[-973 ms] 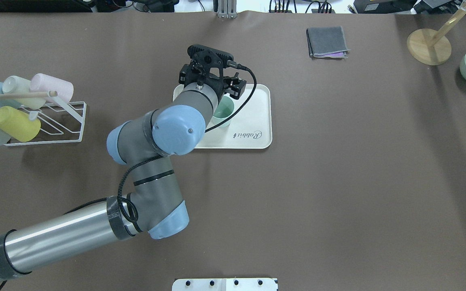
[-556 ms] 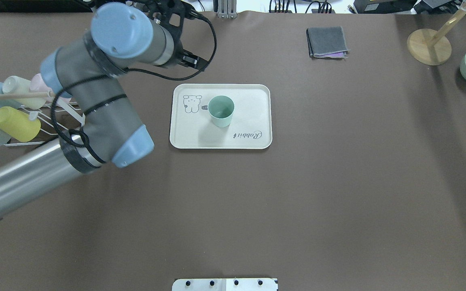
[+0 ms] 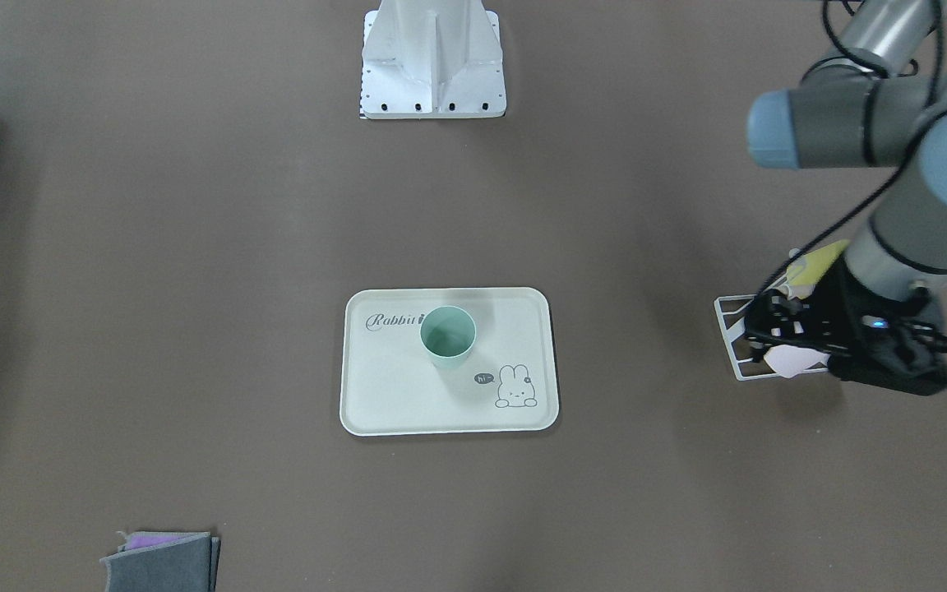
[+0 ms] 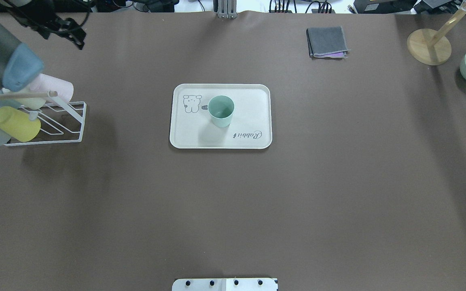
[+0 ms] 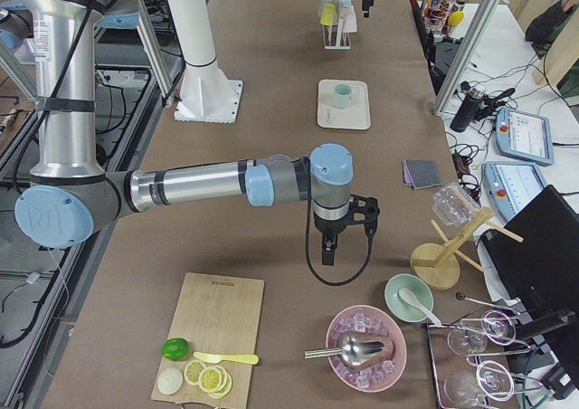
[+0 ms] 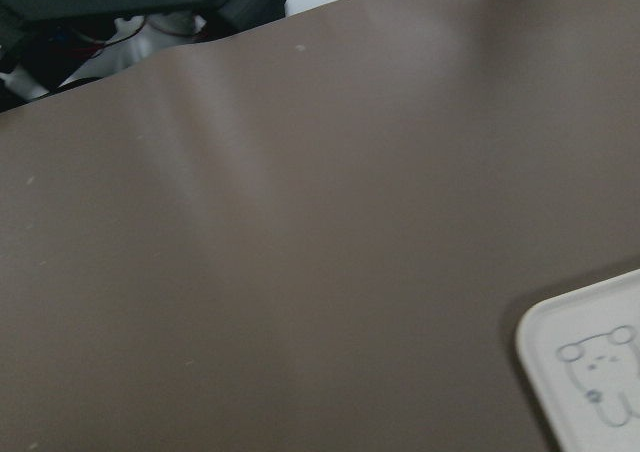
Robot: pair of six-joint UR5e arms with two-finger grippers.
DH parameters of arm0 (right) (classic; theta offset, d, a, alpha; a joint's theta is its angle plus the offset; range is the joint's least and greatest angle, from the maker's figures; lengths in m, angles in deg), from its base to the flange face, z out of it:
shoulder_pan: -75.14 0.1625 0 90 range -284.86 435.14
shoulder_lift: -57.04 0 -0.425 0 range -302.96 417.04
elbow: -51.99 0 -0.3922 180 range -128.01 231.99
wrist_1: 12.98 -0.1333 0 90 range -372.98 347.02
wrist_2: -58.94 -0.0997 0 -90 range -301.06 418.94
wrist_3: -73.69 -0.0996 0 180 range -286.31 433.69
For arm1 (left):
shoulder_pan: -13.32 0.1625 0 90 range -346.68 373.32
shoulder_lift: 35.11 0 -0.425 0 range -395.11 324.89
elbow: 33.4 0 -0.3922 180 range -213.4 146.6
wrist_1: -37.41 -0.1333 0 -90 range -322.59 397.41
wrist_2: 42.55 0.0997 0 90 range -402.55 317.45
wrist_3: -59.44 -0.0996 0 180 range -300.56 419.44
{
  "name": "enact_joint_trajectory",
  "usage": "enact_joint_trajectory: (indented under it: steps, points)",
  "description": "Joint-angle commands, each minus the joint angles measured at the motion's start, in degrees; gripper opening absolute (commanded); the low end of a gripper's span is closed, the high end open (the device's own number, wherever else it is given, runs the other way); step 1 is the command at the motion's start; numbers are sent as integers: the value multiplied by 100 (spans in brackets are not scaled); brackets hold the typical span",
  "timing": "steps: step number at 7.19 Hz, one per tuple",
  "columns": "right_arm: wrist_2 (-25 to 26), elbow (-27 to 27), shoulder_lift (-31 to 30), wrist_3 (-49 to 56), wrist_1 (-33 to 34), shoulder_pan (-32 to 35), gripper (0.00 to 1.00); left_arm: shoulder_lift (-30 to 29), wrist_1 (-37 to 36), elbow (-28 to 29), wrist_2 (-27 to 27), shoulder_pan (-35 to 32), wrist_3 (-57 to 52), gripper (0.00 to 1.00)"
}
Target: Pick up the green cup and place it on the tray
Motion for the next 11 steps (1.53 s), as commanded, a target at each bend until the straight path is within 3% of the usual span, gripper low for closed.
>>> enact_joint_trajectory:
  steps: [1,2,3,6,9,11]
  points:
    - [-13,13,6,0,0,0,100,846,-626,9,-358,-933,-1770,99]
    - [-22,57,-21,0,0,9,100,1128,-847,-8,-620,-1258,-2116,98]
    - [-13,92,-21,0,0,0,100,1862,-667,-113,-1232,-1549,-2676,97]
    - [-39,93,-21,0,0,0,100,3114,-612,-526,-1431,-2481,-2752,97]
    - [-39,172,-21,0,9,0,100,3591,-533,-1036,-1432,-2782,-3231,97]
    - [-39,172,-30,0,9,0,100,3601,-621,-1020,-1440,-2852,-3412,98]
